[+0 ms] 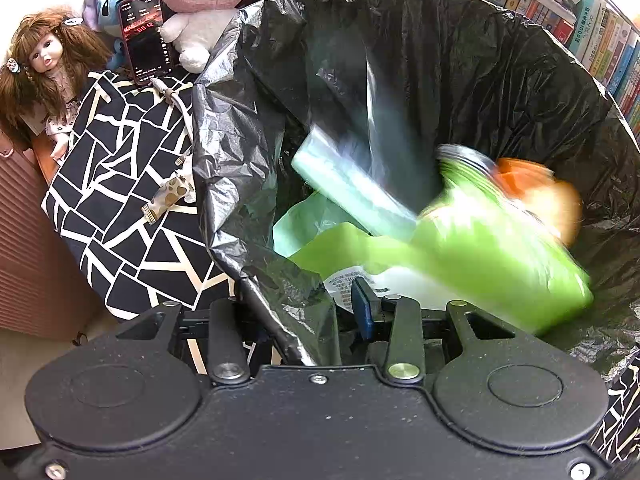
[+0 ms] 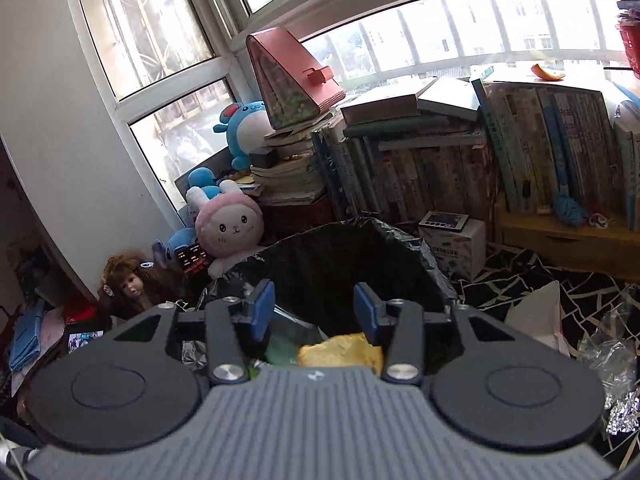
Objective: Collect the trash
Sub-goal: 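Carry the orange peel over the trash bin and open the right gripper, then move the right gripper back to the white tissue on the cloth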
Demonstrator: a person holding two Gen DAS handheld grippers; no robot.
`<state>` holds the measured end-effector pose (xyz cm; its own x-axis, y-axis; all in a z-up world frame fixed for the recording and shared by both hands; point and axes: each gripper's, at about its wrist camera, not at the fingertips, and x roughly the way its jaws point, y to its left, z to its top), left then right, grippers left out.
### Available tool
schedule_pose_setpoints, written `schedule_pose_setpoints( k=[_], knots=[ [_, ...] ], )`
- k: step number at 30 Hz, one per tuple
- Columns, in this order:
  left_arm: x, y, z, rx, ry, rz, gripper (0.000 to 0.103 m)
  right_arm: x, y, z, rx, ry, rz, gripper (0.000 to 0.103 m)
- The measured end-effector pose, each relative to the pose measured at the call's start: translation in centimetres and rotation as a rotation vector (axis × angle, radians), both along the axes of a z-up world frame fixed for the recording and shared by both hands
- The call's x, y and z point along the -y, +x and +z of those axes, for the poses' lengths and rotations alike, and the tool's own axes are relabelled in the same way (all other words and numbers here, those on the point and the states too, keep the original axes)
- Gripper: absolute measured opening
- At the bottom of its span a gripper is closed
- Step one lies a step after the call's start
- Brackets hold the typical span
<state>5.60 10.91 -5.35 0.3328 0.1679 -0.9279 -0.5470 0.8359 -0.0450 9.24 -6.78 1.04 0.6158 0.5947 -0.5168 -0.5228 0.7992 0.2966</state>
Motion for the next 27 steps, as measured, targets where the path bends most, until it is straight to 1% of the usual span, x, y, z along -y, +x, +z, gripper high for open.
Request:
schedule_pose_setpoints(
  k=[2, 7, 14, 17, 23, 27],
  knots=[
    [0.0, 0.0, 0.0, 0.002, 0.000, -0.001, 0.037, 0.3, 0.0, 0.0, 0.001, -0.002, -0.006, 0.063],
    [0.0, -0.1, 0.0, 0.003, 0.000, -0.004, 0.038, 1.8, 0.2, -0.3, -0.008, -0.007, -0.060, 0.064],
    [0.0, -0.2, -0.1, 0.003, 0.000, -0.006, 0.038, 5.6, 0.2, -1.2, 0.005, -0.062, -0.171, 0.070],
    [0.0, -0.2, -0.1, 0.003, 0.001, -0.006, 0.038, 7.5, 0.2, -2.0, -0.003, -0.093, -0.225, 0.073],
    [-0.1, -0.2, 0.0, 0.002, 0.001, -0.006, 0.038, 10.5, -0.3, -5.3, -0.062, -0.157, -0.300, 0.075],
    [0.0, -0.2, 0.0, 0.002, 0.004, -0.006, 0.038, 10.9, -1.2, -8.4, -0.080, -0.261, -0.308, 0.076]
  ],
)
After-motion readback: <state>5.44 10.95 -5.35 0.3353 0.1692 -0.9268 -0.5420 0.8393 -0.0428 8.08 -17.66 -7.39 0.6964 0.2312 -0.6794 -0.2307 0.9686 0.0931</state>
